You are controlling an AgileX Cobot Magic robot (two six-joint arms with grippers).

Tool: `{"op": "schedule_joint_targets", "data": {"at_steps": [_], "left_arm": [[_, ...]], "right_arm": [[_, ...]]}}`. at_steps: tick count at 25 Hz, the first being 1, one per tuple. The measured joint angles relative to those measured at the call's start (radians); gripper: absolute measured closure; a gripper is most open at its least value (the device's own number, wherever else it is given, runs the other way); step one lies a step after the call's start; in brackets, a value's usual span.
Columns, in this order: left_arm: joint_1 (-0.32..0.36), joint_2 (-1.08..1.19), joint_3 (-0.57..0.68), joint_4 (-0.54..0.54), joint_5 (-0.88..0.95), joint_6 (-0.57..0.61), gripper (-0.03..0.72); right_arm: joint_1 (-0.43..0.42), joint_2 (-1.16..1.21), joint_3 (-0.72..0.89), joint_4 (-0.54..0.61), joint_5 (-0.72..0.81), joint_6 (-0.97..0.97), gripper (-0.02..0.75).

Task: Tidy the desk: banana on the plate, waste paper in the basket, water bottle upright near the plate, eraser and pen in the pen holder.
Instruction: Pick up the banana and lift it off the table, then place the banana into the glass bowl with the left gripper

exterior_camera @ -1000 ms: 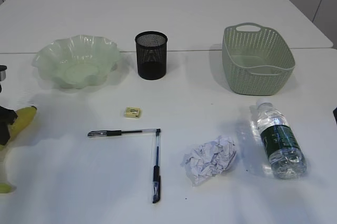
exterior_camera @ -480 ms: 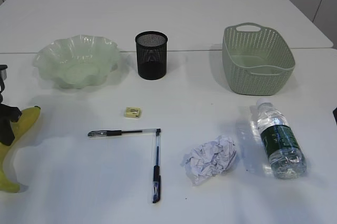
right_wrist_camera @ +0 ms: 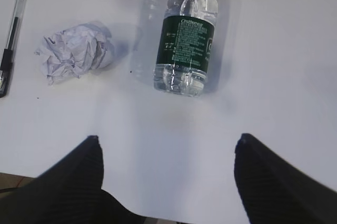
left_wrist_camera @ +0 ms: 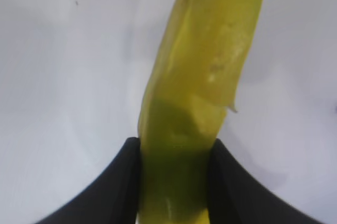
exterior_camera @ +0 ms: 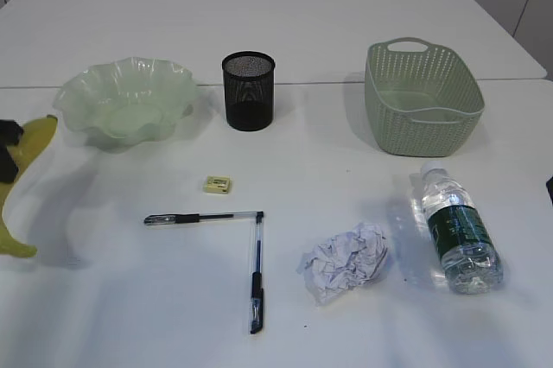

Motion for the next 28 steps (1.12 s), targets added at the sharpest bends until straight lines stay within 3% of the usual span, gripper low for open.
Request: {"op": "schedule_joint_targets", "data": {"at_steps": [12, 22, 28], "left_arm": [[0.0, -0.016, -0.346, -0.12, 0.039, 0.0, 0.464], [-0.094, 0.244, -0.737, -0.134, 0.1, -0.042, 0.465], [-0.101, 0.38, -0.847, -0.141, 0.1, -0.1, 0.47]], "right_arm": [[0.0, 0.0, 0.0, 0.008, 0.0, -0.003, 0.164], [0.0, 0.0, 0.0, 0.015, 0.0, -0.005, 0.164], [0.0, 0.0, 0.0, 0.024, 0.0, -0.005, 0.164]]}}
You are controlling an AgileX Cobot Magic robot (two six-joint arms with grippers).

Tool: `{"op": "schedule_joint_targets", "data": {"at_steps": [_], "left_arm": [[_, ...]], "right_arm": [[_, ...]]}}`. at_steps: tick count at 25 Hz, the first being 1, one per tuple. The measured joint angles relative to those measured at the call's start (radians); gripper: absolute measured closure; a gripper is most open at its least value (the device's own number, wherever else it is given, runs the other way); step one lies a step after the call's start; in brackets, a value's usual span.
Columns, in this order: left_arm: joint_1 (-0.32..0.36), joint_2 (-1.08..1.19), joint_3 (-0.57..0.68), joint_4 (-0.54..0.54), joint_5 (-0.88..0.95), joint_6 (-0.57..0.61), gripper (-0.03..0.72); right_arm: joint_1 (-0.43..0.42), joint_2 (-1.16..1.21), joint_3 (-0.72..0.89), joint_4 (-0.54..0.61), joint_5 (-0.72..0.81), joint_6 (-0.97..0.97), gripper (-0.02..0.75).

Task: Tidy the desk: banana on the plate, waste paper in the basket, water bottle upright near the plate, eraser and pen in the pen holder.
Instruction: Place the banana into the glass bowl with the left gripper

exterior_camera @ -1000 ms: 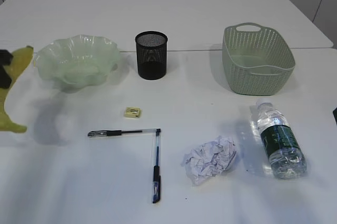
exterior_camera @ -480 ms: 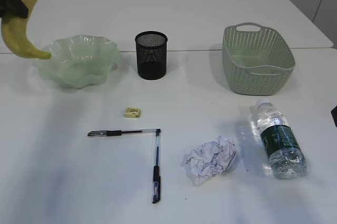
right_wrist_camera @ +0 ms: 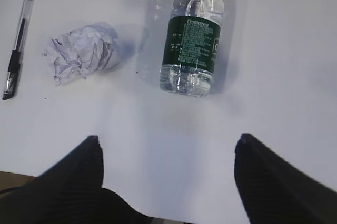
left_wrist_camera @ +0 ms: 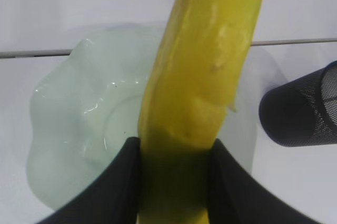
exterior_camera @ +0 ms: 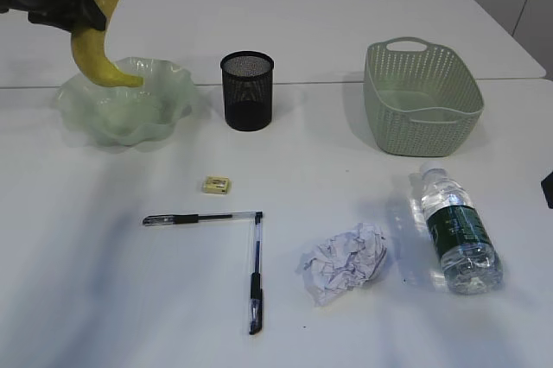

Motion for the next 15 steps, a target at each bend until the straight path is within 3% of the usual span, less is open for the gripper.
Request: {"op": "schedule_joint_targets", "data": {"at_steps": [15], "left_arm": [[0.0, 0.17, -0.012, -0.12, -0.078, -0.01, 0.471]], "right_arm": [[0.0, 0.0, 0.0, 0.04, 0.002, 0.0, 0.164]]}}
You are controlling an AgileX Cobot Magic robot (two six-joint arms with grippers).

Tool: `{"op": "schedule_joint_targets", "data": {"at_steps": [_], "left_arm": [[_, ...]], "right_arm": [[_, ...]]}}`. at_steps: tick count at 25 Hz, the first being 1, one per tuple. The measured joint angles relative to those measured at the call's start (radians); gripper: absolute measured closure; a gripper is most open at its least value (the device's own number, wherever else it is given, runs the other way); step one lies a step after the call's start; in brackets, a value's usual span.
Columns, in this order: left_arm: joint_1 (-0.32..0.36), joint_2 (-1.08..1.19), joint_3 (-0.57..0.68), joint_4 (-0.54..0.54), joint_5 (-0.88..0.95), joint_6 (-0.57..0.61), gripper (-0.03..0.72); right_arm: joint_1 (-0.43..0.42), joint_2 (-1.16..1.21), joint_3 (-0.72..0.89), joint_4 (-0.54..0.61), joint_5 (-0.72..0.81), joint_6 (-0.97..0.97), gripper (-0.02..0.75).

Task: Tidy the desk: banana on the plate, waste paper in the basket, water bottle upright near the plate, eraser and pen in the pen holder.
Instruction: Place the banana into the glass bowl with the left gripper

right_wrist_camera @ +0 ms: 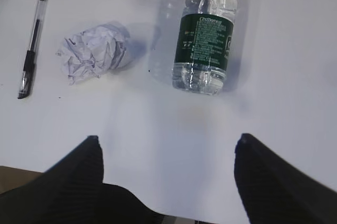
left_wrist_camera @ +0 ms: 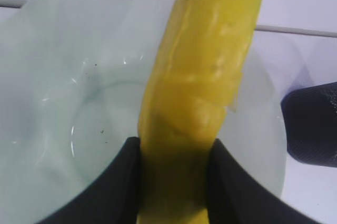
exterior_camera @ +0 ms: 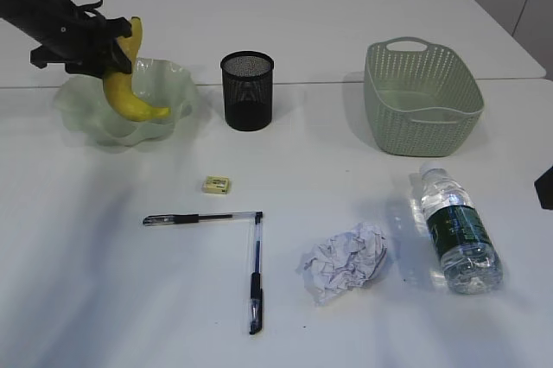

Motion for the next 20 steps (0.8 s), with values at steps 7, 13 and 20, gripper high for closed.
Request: {"op": "schedule_joint_targets", "data": {"at_steps": [7, 13, 20], "left_arm": [[0.0, 0.011, -0.002, 0.0, -0.029, 0.0, 0.47], [0.0, 0.023, -0.002, 0.0, -0.03, 0.0, 0.447], [0.0, 0.023, -0.002, 0.0, -0.031, 0.0, 0.423]], "right_arm": [[0.0, 0.0, 0.0, 0.002, 0.005, 0.0, 0.164], [0.0, 0.0, 0.0, 0.002, 0.005, 0.0, 0.164], [0.0, 0.0, 0.0, 0.002, 0.005, 0.0, 0.164]]}}
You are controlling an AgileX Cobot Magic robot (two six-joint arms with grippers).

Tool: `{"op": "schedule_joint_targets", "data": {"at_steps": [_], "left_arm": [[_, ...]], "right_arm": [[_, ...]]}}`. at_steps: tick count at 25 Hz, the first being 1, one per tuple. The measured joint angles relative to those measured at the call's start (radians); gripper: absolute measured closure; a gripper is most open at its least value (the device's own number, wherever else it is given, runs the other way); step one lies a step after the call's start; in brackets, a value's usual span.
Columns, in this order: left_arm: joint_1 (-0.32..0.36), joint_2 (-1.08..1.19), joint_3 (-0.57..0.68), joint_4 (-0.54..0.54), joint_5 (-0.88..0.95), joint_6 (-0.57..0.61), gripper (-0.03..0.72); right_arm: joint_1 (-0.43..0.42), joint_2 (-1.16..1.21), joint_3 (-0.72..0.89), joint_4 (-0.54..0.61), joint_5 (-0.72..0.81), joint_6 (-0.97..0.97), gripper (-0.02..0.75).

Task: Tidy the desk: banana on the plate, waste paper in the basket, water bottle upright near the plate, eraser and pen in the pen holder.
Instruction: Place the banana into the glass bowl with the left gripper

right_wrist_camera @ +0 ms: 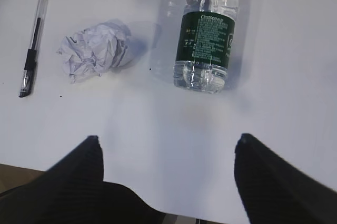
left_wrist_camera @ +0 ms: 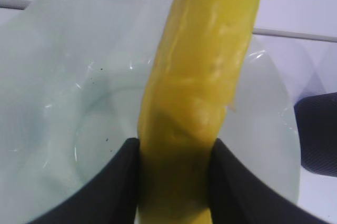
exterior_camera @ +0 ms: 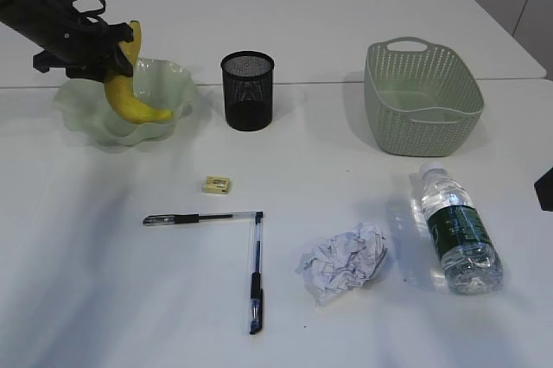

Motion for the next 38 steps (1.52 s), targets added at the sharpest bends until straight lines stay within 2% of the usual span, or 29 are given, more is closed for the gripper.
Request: {"op": "schedule_joint_targets", "data": {"at_steps": [16, 25, 38], "left_arm": [[0.0, 0.0, 0.0, 0.025, -0.003, 0.0, 0.33], [0.0, 0.0, 0.0, 0.026, -0.003, 0.0, 0.326], [0.0, -0.058, 0.0, 0.06, 0.103, 0.0, 0.327]], "right_arm": [[0.0, 0.0, 0.0, 0.0, 0.0, -0.002, 0.164], [0.0, 0.0, 0.0, 0.001, 0.0, -0.006, 0.164], [0.0, 0.0, 0.0, 0.001, 0.0, -0.014, 0.164]]}}
